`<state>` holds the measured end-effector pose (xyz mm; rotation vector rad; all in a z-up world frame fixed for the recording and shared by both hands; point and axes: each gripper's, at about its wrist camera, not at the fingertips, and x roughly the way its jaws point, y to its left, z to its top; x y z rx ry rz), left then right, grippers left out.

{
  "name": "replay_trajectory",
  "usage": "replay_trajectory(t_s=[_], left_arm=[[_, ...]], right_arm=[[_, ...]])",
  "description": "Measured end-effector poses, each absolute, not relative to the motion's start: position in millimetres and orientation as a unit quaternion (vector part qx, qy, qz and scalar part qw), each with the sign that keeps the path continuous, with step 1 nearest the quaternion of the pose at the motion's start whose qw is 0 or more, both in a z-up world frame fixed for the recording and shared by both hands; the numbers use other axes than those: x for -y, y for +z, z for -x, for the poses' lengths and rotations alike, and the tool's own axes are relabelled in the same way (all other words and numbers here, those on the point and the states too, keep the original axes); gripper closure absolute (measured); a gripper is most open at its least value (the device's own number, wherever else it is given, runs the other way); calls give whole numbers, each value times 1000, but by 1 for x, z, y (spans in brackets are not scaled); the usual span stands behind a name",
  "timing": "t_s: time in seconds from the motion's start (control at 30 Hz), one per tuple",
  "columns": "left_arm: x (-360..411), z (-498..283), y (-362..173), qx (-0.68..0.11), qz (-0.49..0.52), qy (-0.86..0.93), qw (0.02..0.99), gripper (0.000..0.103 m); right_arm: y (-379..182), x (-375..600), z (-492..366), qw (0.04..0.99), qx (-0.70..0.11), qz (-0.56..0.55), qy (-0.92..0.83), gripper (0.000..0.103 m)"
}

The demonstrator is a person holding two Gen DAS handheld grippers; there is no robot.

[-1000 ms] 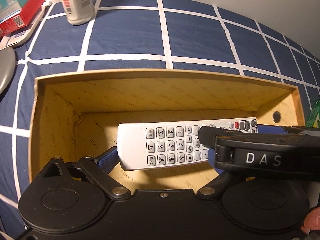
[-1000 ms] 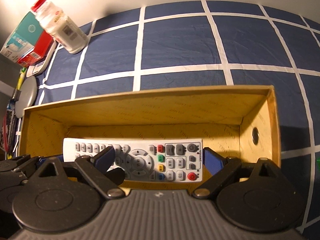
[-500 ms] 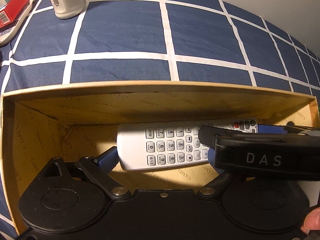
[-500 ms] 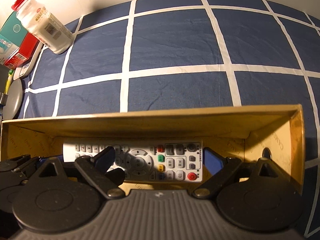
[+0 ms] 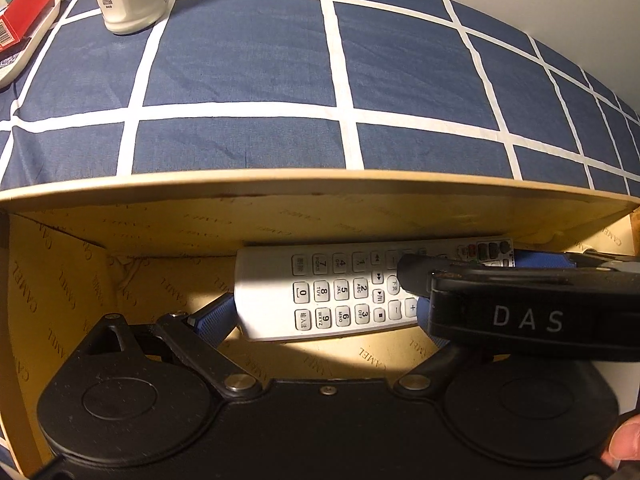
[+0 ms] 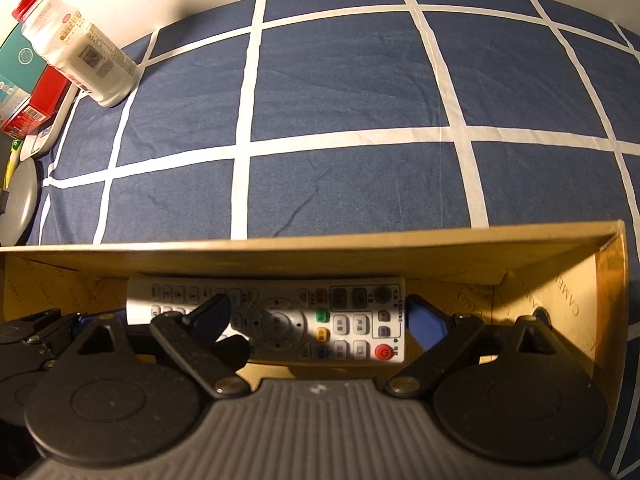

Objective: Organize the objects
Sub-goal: 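Lower the TV remote into the box and open both tools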

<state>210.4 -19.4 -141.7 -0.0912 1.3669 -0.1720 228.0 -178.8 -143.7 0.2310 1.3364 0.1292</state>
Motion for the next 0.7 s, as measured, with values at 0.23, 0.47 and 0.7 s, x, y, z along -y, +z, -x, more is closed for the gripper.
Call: replay_trajectory(t_s=[0.23, 0.47, 0.7], left_arm=[[18, -213, -141, -634, 43, -78, 768, 7], [16, -208, -131, -631, 43, -73, 771, 7], [15, -194, -105, -623, 43, -66, 778, 7]], right_arm=[[-141, 178, -229, 781, -613, -105, 58, 9], [-130, 178, -225, 784, -609, -105, 60, 9], [-107, 174, -213, 794, -594, -106, 72, 9]])
